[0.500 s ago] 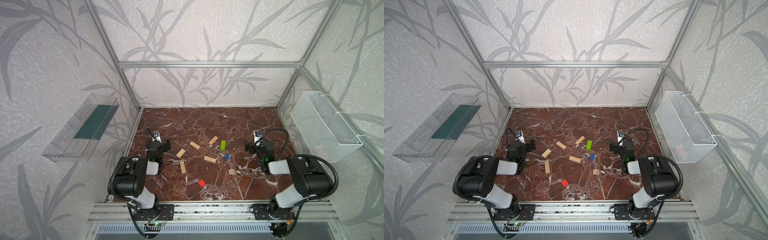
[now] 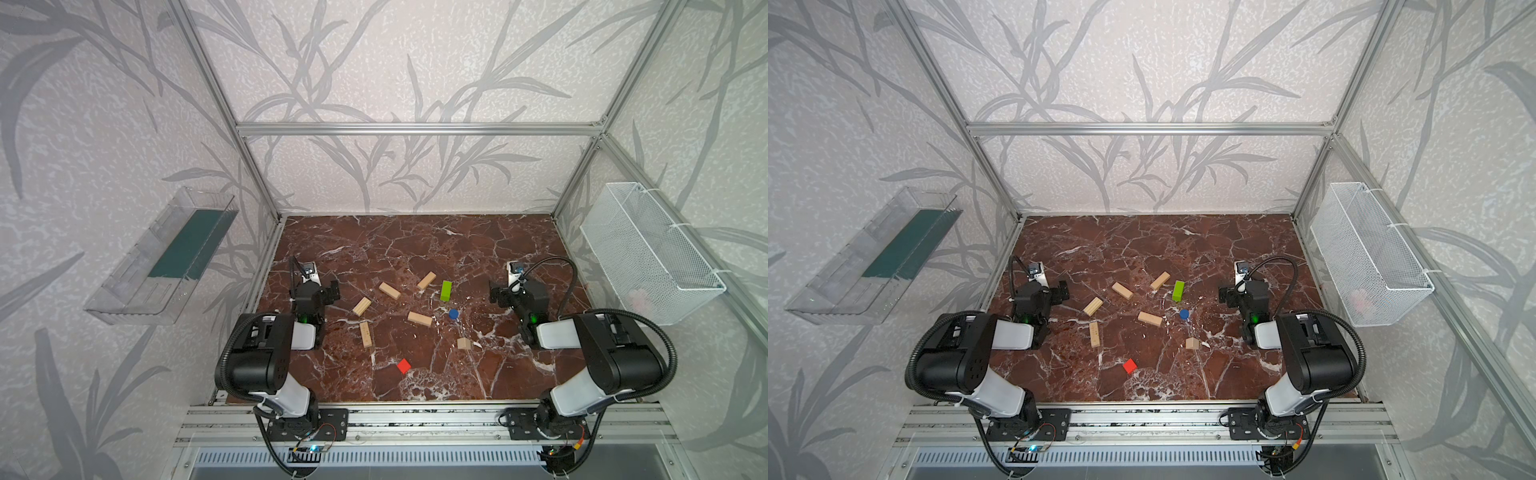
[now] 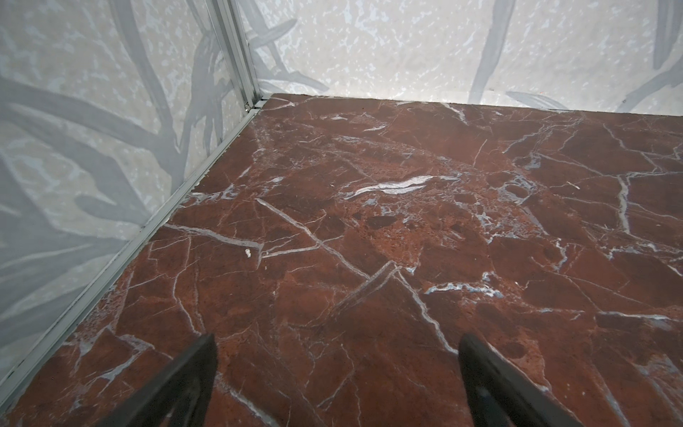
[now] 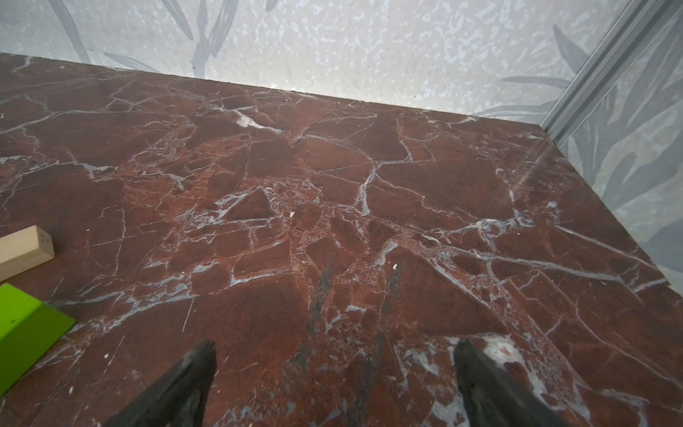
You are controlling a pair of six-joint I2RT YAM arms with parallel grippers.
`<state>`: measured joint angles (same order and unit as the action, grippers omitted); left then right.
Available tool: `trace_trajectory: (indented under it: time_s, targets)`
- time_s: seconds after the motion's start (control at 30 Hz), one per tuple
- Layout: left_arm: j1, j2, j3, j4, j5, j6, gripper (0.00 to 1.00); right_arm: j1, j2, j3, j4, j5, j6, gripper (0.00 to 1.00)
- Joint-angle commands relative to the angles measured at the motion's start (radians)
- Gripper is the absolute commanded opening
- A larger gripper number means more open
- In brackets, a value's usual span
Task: Build the wood block tower
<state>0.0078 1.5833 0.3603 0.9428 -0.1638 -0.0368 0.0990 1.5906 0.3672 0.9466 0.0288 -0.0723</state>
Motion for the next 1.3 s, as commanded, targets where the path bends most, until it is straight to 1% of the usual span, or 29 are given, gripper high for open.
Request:
trace_trajectory:
  time_s: [0.0, 0.83, 0.93, 1.07, 1.13, 1.2, 1.27]
  targets:
    - [0.004, -0.016, 0.019, -0.002, 0.006, 0.004, 0.99, 0.004, -0.004, 0.007, 0.034, 0.010, -0.004, 0.99]
    - [0.003, -0.020, 0.008, 0.014, 0.006, 0.005, 1.00, 0.007, -0.004, 0.007, 0.034, 0.011, -0.003, 0.99]
    - [0.003, -0.047, -0.005, 0.021, -0.022, -0.008, 0.99, 0.014, -0.011, 0.002, 0.039, 0.031, -0.007, 0.99]
    - [0.003, -0.107, -0.005, -0.038, -0.026, -0.008, 0.99, 0.046, -0.087, -0.021, 0.022, 0.094, -0.026, 0.99]
    - [0.001, -0.155, -0.014, -0.069, -0.032, -0.013, 0.99, 0.052, -0.133, -0.009, -0.040, 0.101, -0.031, 0.99]
    - [0.002, -0.215, -0.007, -0.148, -0.056, -0.034, 1.00, 0.053, -0.192, 0.012, -0.117, 0.104, -0.031, 0.99]
    - [0.002, -0.261, 0.004, -0.211, -0.056, -0.047, 1.00, 0.053, -0.246, 0.029, -0.185, 0.109, -0.022, 0.99]
